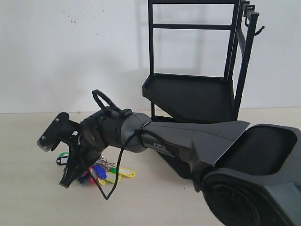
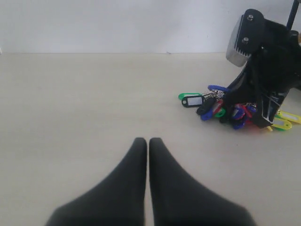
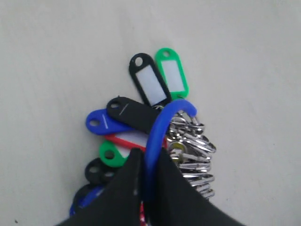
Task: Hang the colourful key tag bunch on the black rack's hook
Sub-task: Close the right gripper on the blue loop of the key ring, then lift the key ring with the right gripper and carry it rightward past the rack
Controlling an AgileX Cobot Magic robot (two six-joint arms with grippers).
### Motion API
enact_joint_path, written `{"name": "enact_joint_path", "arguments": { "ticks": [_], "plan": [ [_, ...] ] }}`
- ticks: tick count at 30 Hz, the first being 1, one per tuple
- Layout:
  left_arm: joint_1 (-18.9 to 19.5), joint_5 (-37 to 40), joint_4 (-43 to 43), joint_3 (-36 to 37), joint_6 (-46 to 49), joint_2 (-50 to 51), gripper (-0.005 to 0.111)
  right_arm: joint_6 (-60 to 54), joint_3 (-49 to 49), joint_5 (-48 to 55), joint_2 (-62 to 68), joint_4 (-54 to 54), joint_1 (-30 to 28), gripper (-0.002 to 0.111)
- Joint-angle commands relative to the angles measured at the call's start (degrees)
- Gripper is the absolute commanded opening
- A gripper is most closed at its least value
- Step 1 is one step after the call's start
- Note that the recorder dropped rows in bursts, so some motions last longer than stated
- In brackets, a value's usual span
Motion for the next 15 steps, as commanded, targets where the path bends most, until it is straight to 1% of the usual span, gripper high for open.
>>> {"name": "enact_joint_path", "arguments": {
  "ticks": [1, 9, 12, 15],
  "plan": [
    [0.1, -0.9, -0.4, -0.1, -0.6, -0.1, 0.004, 3.5, -2.5, 3.5, -4.3, 0.9, -0.2, 0.000],
    [0.1, -0.9, -0.4, -0.1, -0.6, -0.1, 0.004, 9.6, -2.5, 10.7, -14.3, 0.9, -0.2, 0.000],
    [0.1, -0.9, -0.4, -0.1, -0.6, -0.1, 0.004, 12.5, -2.5, 14.6, -18.3, 0.9, -0.2, 0.000],
    [0.1, -0.9, -0.4, -0.1, -0.6, -0.1, 0.004, 12.0, -2.5, 20.1, -22.4, 1.6, -0.2, 0.000]
  ]
}}
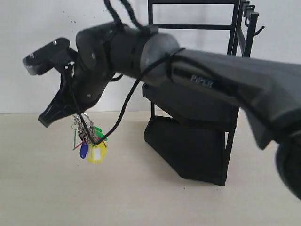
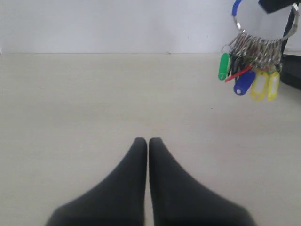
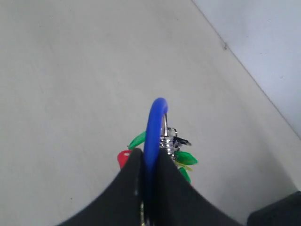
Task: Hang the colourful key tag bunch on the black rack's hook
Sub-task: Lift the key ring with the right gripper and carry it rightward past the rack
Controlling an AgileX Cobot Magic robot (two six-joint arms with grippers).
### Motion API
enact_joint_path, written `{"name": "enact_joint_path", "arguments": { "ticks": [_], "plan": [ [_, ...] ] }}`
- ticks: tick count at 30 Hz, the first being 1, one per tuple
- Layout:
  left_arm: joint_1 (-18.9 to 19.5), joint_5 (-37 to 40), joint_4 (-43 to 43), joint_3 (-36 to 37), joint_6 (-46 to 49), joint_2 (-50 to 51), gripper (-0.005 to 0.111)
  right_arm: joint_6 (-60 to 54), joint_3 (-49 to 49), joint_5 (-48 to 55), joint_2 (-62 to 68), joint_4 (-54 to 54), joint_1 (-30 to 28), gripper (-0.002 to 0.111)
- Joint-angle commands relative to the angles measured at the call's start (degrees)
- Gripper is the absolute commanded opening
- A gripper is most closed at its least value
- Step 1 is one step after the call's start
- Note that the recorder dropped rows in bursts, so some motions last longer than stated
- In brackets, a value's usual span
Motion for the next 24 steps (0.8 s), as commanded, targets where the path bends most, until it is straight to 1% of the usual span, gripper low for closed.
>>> {"name": "enact_joint_path", "arguments": {
  "ticks": [1, 7, 9, 12, 17, 24],
  "plan": [
    [0.1, -0.9, -0.4, -0.1, -0.6, -0.1, 0.004, -0.4, -0.5, 8.3, -7.0, 1.2, -0.2, 0.000],
    [0.1, -0.9, -0.4, -0.1, -0.6, -0.1, 0.004, -4.2, -0.1, 21.9, -13.8, 2.9, -0.2, 0.000],
    [0.1, -0.9, -0.4, -0.1, -0.6, -0.1, 0.004, -4.9, -0.1, 24.9, -15.5, 3.4, -0.2, 0.000],
    [0.1, -0.9, -0.4, -0.1, -0.6, -0.1, 0.004, -5.1, 0.2, 24.9, -18.2, 3.4, -0.2, 0.000],
    [0.1, -0.9, -0.4, -0.1, -0.6, -0.1, 0.004, -4.9, 3.5, 24.9, -24.3, 4.0, -0.2, 0.000],
    [0.1, -0.9, -0.4, -0.1, -0.6, -0.1, 0.004, -3.8, 13.5, 24.9, -35.5, 4.0, -0.2, 0.000]
  ]
}}
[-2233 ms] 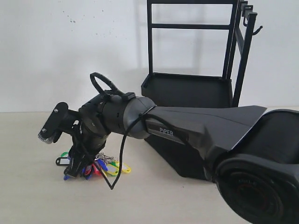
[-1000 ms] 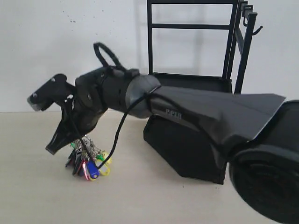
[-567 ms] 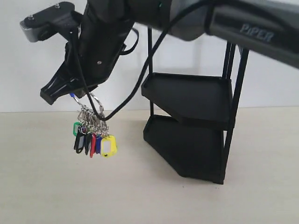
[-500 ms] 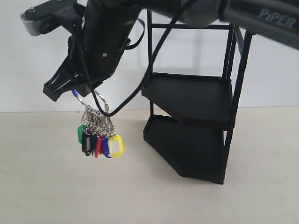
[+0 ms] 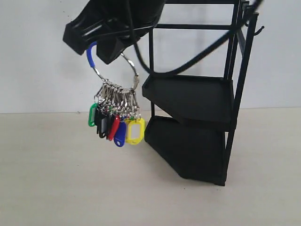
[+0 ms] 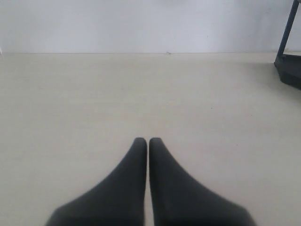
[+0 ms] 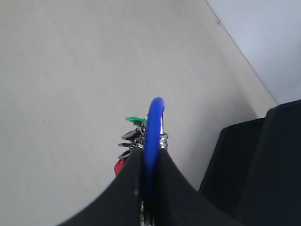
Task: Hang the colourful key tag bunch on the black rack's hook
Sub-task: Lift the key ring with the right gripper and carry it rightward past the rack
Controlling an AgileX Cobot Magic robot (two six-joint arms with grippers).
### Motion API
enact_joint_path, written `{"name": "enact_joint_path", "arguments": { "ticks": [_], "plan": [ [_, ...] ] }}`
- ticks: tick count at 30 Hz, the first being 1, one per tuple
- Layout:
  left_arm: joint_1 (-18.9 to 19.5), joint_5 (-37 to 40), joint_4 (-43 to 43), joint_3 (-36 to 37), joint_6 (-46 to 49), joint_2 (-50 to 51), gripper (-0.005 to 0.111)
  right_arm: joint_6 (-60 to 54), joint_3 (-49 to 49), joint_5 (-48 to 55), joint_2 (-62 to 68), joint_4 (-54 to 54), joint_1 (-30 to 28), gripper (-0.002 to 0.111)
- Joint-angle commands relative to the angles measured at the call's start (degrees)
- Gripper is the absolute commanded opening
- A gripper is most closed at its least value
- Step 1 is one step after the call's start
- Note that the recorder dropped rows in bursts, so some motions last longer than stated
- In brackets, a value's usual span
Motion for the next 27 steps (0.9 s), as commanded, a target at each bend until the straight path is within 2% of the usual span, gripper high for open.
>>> {"name": "enact_joint_path", "arguments": {
  "ticks": [1, 5, 8, 11, 14, 15, 17, 19, 21, 22, 26, 27],
  "plan": [
    [0.1, -0.9, -0.4, -0.1, -0.6, -0.1, 0.004, 0.3, 7.3, -0.3, -8.2, -0.2, -0.2, 0.000],
    [0.1, -0.9, -0.4, -0.1, -0.6, -0.1, 0.004, 3.4, 17.1, -0.3, -14.0, -0.6, -0.2, 0.000],
    [0.1, -0.9, -0.4, -0.1, -0.6, -0.1, 0.004, 4.1, 26.0, -6.2, -16.3, -0.6, -0.2, 0.000],
    [0.1, -0.9, -0.4, -0.1, -0.6, -0.1, 0.004, 2.9, 28.2, -1.0, -16.4, -9.4, -0.2, 0.000],
    [0.1, -0.9, -0.4, -0.1, -0.6, -0.1, 0.004, 17.3, 28.2, -1.2, -18.2, -24.1, -0.2, 0.000],
    [0.1, -0.9, -0.4, -0.1, -0.6, -0.1, 0.004, 23.9, 28.2, -3.4, -18.8, -26.0, -0.2, 0.000],
    [0.1, -0.9, -0.4, -0.1, -0.6, -0.1, 0.004, 27.4, 28.3, -10.4, -20.0, -21.3, -0.2, 0.000],
    [0.1, -0.9, -0.4, -0.1, -0.6, -0.1, 0.004, 16.6, 28.3, -14.4, -20.3, -7.7, 0.3, 0.000],
    [0.1, -0.9, -0.4, -0.1, -0.6, -0.1, 0.004, 4.6, 28.3, -12.9, -20.3, -0.6, 0.7, 0.000],
    [0.1, -0.9, -0.4, -0.1, -0.6, -0.1, 0.004, 5.2, 28.3, -12.0, -20.9, -1.7, 0.7, 0.000],
    [0.1, -0.9, -0.4, -0.1, -0.6, -0.1, 0.004, 21.2, 28.3, -13.3, -22.7, -10.7, -0.4, 0.000],
    [0.1, -0.9, -0.4, -0.1, -0.6, -0.1, 0.004, 20.2, 28.3, -13.5, -22.8, -10.0, -0.2, 0.000]
  ]
}}
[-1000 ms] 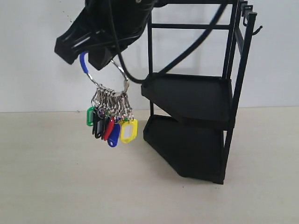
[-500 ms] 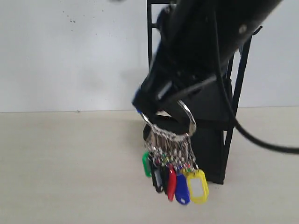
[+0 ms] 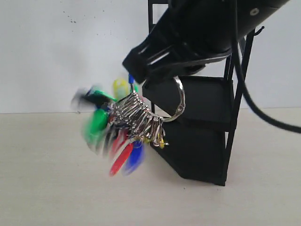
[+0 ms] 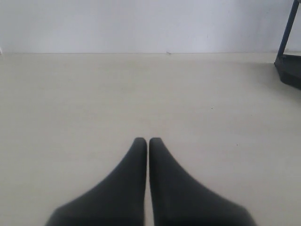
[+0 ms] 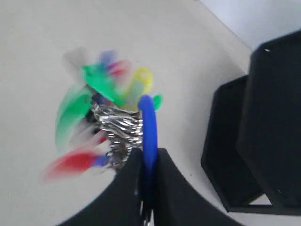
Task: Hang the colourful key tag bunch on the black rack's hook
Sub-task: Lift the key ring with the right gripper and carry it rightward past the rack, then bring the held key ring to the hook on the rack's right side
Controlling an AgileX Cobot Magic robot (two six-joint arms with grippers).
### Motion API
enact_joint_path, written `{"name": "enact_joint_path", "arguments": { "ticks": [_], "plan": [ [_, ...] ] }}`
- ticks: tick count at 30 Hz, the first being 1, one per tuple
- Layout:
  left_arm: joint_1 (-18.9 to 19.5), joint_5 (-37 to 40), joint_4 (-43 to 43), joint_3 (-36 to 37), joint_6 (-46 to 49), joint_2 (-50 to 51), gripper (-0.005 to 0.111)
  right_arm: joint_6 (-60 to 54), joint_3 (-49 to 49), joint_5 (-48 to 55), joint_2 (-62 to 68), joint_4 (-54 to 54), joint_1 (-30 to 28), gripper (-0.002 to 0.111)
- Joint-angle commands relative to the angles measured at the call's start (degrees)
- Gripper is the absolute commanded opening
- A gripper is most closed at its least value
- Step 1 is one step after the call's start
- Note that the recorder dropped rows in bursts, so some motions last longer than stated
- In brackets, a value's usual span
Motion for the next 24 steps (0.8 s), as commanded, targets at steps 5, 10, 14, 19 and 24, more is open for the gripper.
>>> {"name": "enact_joint_path", "arguments": {
  "ticks": [5, 10, 14, 19, 24],
  "plan": [
    [0.1, -0.9, -0.4, -0.1, -0.6, -0.1, 0.004, 10.4, -0.1, 0.7, -3.1, -13.7, -0.2, 0.000],
    [0.1, -0.9, -0.4, -0.1, -0.6, -0.1, 0.004, 2.1, -0.1, 3.9, -3.6, -9.2, 0.5, 0.000],
    [0.1, -0.9, -0.4, -0.1, -0.6, -0.1, 0.004, 12.5, -0.1, 9.6, -5.2, -18.0, 0.5, 0.000],
    [0.1, -0.9, -0.4, -0.1, -0.6, -0.1, 0.004, 13.0, -0.1, 11.1, -9.7, -17.9, 0.5, 0.000],
    [0.1, -0.9, -0.4, -0.1, -0.6, -0.1, 0.004, 14.7, -0.1, 11.2, -16.2, -20.0, 0.5, 0.000]
  ]
}}
